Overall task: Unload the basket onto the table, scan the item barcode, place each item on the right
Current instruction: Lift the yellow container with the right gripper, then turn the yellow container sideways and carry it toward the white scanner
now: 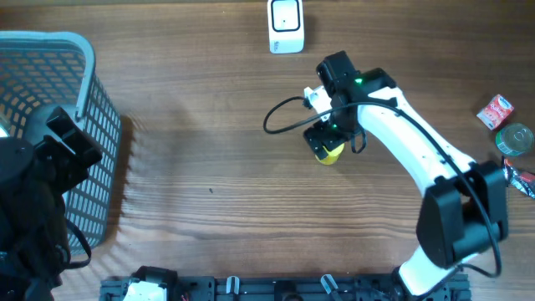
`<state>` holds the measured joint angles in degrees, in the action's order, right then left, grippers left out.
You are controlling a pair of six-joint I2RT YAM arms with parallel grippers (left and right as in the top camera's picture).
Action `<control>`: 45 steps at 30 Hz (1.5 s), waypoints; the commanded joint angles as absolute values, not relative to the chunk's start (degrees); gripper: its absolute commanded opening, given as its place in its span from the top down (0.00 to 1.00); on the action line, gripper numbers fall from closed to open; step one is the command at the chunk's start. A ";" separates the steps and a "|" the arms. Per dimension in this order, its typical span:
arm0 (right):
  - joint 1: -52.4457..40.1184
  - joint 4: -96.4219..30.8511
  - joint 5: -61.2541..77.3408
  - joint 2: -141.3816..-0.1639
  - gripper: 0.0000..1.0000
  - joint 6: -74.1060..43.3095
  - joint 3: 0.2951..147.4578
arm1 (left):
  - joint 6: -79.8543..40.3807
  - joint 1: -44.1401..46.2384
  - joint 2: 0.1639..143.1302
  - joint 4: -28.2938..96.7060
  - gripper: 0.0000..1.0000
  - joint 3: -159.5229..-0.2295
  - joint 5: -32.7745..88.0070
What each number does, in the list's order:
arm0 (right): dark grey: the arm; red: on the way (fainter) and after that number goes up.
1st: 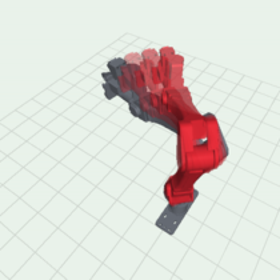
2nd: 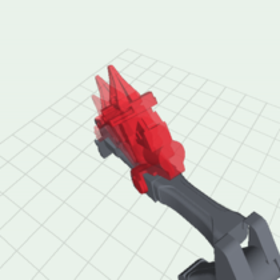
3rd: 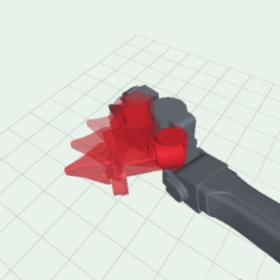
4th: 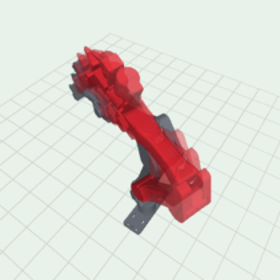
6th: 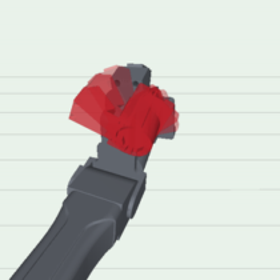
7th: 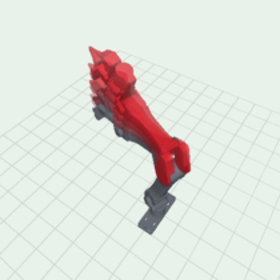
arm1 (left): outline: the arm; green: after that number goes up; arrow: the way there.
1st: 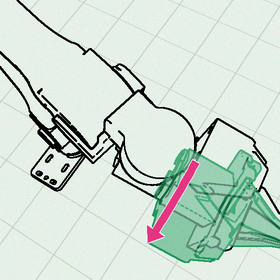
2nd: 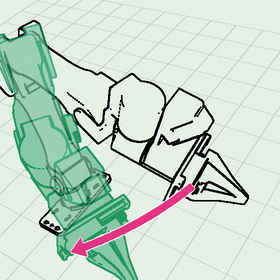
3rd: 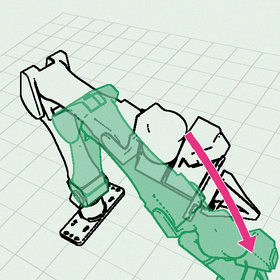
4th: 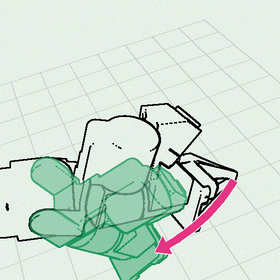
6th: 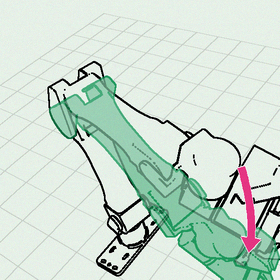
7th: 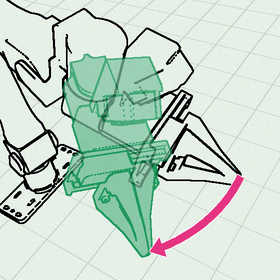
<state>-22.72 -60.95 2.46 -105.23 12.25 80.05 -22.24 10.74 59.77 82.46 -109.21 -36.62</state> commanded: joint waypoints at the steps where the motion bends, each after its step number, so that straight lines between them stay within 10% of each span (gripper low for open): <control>1: -22.55 -60.51 1.26 -110.83 0.14 11.81 79.75 | -23.18 10.41 59.66 82.61 0.00 -109.06 -37.63; 13: -22.55 -54.74 2.94 -114.98 0.17 8.43 74.17 | -23.20 10.44 59.66 82.81 0.00 -109.06 -37.60; 19: -22.55 -54.43 -0.01 -114.98 0.49 2.07 73.76 | -23.20 10.44 59.66 82.81 0.00 -109.06 -37.60; 24: -22.55 -56.69 1.65 -114.98 0.56 -8.43 73.95 | -23.20 10.41 59.66 82.81 0.00 -109.06 -37.60; 30: -22.55 -58.54 26.24 -114.98 0.66 -20.49 75.53 | -23.22 10.41 59.68 82.78 0.00 -109.06 -37.58; 38: -22.55 -61.19 63.07 -114.98 0.56 -24.21 75.53 | -23.24 10.44 59.68 82.98 0.00 -107.96 -36.47; 45: -22.55 -61.19 70.22 -114.98 0.55 -41.28 75.53 | -24.93 10.44 60.05 83.02 0.00 -105.89 -36.03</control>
<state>-22.41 -60.88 64.88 -114.24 -33.67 76.09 -23.42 10.74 59.81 83.15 -106.30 -36.56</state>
